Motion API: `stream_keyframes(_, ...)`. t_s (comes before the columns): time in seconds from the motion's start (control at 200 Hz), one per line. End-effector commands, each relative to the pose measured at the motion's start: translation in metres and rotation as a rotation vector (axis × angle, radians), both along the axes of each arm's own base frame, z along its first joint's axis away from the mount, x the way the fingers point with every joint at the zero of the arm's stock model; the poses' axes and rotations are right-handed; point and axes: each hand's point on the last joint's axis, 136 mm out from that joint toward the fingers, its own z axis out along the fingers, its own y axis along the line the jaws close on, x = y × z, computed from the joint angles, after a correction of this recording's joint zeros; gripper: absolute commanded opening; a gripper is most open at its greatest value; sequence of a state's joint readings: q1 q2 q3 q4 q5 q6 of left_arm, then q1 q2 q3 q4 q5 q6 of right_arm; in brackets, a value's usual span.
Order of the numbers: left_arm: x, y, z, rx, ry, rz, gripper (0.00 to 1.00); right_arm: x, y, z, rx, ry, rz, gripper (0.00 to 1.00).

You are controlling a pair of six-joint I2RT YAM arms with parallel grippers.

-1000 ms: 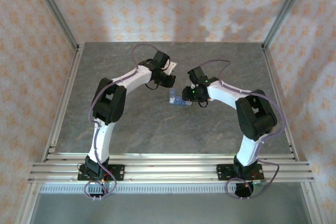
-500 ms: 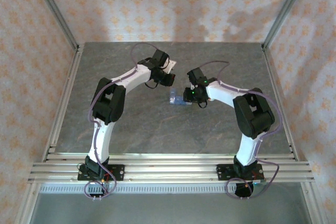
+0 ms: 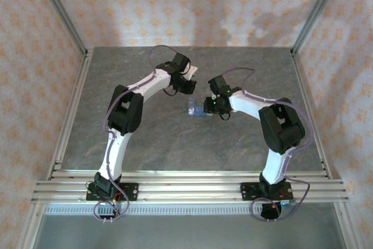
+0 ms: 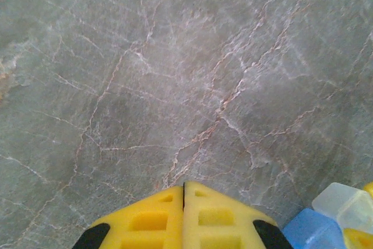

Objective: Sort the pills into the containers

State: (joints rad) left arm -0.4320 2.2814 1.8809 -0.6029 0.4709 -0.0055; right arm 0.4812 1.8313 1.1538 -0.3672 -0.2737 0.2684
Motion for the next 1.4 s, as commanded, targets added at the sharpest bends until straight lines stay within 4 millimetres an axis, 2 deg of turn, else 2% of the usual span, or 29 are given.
stream_keyframes(0.0,-0.005,0.006,-0.006,0.041,0.042,-0.011,0.00,-0.011,-0.011,-0.017,-0.041,0.046,-0.012,0.36)
stream_keyframes(0.295,-0.013,0.006,-0.010,0.047,0.085,-0.040,0.00,-0.012,-0.012,-0.018,-0.041,0.049,-0.014,0.35)
stream_keyframes(0.611,-0.026,-0.002,0.004,-0.010,0.121,-0.084,0.00,-0.013,-0.013,-0.020,-0.042,0.049,-0.023,0.34)
stream_keyframes(1.391,-0.077,-0.006,0.023,-0.022,0.214,-0.128,0.00,-0.015,-0.015,-0.022,-0.045,0.053,-0.034,0.33)
